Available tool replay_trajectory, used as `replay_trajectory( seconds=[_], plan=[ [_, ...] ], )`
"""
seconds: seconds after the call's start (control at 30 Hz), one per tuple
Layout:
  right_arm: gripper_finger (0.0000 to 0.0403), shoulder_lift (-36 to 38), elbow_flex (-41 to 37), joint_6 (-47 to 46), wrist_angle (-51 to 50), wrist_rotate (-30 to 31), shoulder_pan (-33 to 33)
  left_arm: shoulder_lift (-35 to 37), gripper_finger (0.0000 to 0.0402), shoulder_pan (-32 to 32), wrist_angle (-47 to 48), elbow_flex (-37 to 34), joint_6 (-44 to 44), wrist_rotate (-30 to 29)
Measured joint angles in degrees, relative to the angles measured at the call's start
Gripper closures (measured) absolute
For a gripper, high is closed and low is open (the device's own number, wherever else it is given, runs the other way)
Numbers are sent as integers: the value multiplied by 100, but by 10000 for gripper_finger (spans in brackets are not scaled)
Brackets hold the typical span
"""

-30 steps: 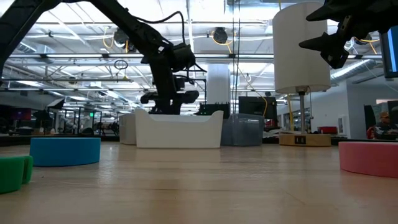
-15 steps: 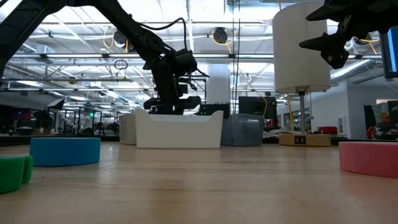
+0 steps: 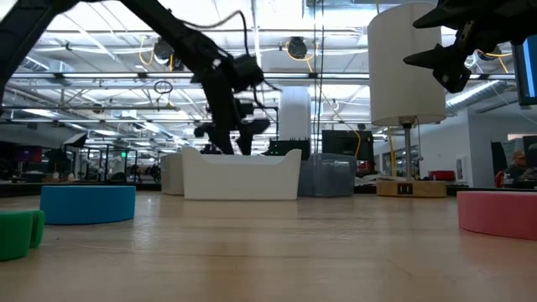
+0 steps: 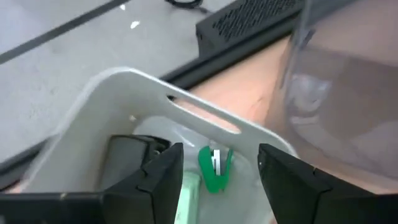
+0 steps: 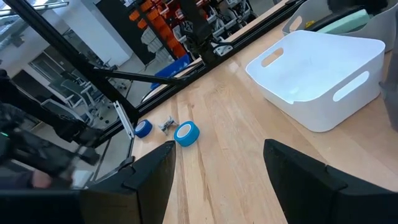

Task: Pick and place Stapler, Stapler remover, tape
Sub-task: Put the small green stapler into the gray bin

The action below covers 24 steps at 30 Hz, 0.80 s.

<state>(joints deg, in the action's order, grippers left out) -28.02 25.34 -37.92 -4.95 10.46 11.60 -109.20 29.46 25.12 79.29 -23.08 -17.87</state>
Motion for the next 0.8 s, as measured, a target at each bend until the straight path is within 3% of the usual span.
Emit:
replay_trajectory(
  seconds=[0.17, 0.4, 0.6, 0.8],
  plan=[
    [165, 0, 0, 67, 0, -2, 0, 1001, 193, -336, 920, 2, -101, 479],
    [165, 1, 0, 152, 20, -2, 0, 2085, 192, -1819, 2497, 8, 99, 645],
    [165, 1, 0, 154, 4, -2, -2, 2188, 192, -3367, 3236, 7, -16, 603],
    [165, 0, 0, 176, 0, -2, -1, 1808, 192, -4696, 3046, 7, -148, 597]
  ],
)
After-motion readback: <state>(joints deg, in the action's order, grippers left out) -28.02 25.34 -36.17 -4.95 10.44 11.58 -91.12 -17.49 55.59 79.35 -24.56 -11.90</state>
